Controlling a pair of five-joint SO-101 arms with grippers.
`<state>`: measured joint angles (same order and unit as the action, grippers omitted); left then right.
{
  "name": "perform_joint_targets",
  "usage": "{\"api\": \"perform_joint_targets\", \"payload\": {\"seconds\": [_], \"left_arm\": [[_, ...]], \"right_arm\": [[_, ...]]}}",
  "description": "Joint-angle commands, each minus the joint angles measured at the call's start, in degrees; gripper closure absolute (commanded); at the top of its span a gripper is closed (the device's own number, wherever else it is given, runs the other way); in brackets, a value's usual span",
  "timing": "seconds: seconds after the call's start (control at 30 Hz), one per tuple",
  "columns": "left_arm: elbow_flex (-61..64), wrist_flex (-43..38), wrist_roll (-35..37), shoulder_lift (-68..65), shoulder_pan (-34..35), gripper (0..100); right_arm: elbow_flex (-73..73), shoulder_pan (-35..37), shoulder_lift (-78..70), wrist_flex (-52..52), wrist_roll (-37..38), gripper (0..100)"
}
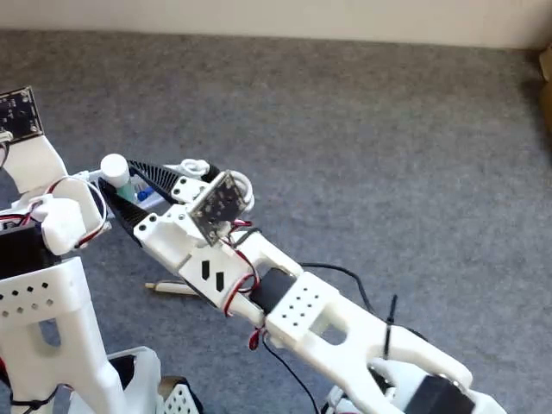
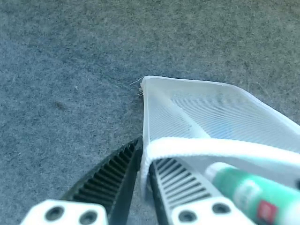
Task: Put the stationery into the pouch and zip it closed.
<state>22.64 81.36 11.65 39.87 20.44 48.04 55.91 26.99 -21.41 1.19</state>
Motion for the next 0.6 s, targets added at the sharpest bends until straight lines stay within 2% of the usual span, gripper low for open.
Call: {"api": "perform_joint_targets", "payload": {"seconds": [0.0, 0.43, 0.57], "left_arm": [[0.4, 0.3, -0.3, 0.1, -1.5, 99], [0.4, 0.2, -0.3, 0.1, -1.5, 99], [0.4, 0.2, -0.3, 0.1, -1.5, 99]], "right_arm": [[-2.3, -0.1, -1.9, -5.1, -0.7, 99.2], [-2.0, 0.0, -3.7, -5.9, -0.8, 99.1], [-2.5, -0.1, -3.7, -1.8, -0.8, 99.1]]}}
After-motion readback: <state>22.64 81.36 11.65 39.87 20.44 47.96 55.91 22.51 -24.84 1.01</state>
